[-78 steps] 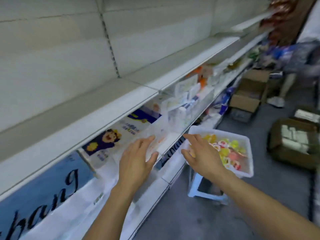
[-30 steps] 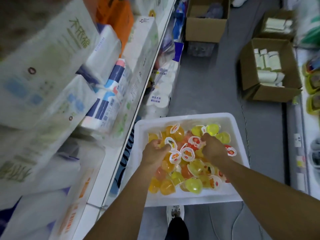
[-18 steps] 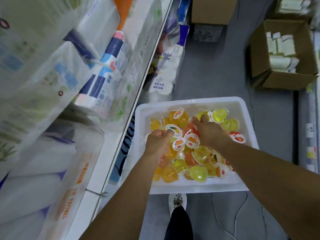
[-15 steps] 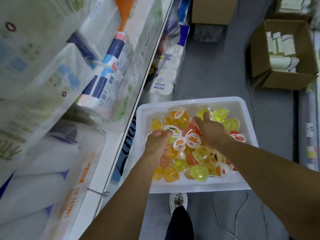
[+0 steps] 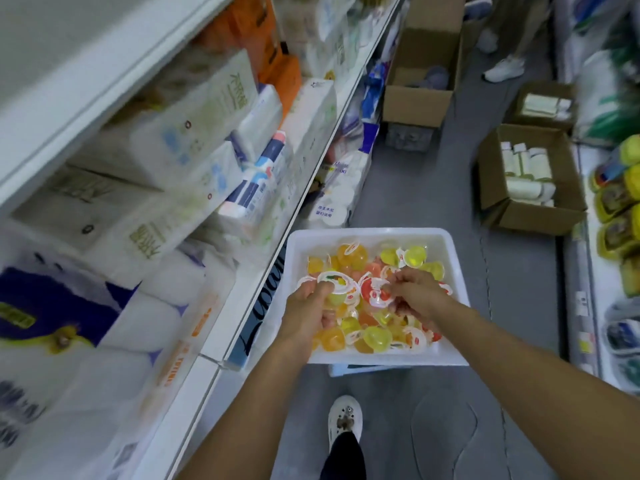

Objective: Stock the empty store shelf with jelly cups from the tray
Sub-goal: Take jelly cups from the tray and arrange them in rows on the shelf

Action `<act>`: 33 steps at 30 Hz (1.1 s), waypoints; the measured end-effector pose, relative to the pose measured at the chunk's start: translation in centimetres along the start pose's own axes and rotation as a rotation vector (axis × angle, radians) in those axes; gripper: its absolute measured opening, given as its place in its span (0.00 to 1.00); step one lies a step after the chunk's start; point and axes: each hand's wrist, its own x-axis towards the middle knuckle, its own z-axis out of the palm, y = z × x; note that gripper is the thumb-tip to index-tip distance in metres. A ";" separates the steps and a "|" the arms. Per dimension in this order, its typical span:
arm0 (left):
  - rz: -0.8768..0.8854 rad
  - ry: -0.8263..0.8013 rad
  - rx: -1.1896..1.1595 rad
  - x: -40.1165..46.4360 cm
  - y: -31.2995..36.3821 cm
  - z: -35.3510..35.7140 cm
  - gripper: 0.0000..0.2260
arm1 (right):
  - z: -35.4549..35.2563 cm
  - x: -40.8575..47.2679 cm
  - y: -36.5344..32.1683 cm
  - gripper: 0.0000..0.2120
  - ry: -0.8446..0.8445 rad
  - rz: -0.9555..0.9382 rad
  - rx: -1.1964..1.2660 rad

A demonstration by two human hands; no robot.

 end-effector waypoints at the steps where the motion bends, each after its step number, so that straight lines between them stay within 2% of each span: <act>1: 0.020 -0.004 -0.035 -1.7 0.1 0.0 0.09 | 0.3 -2.0 -0.6 0.03 -0.073 0.007 0.069; 3: 0.065 -0.020 -0.121 -5.5 0.3 -0.2 0.08 | 0.8 -5.6 -1.4 0.02 -0.206 0.018 0.175; 6: 0.134 -0.031 -0.256 -11.6 0.4 -1.1 0.08 | 1.7 -10.4 -1.8 0.08 -0.350 0.013 0.296; 11: 0.217 0.004 -0.415 -20.9 -0.8 -3.7 0.10 | 3.6 -19.0 -2.6 0.06 -0.524 -0.087 0.360; 16: 0.330 0.113 -0.518 -28.7 -2.2 -7.4 0.15 | 7.4 -27.1 -4.4 0.22 -0.597 -0.284 0.046; 20: 0.420 0.184 -0.601 -34.5 -3.0 -11.4 0.15 | 11.4 -32.5 -6.4 0.17 -0.561 -0.439 -0.207; 23: 0.492 0.270 -0.576 -38.3 -3.8 -14.9 0.15 | 14.9 -36.1 -7.5 0.12 -0.592 -0.545 -0.303; 30: 0.587 0.486 -0.574 -45.9 -6.2 -24.0 0.14 | 25.2 -43.2 -7.5 0.10 -0.698 -0.697 -0.426; 33: 0.600 0.586 -0.577 -49.5 -8.1 -28.6 0.15 | 30.9 -46.2 -6.6 0.14 -0.734 -0.733 -0.413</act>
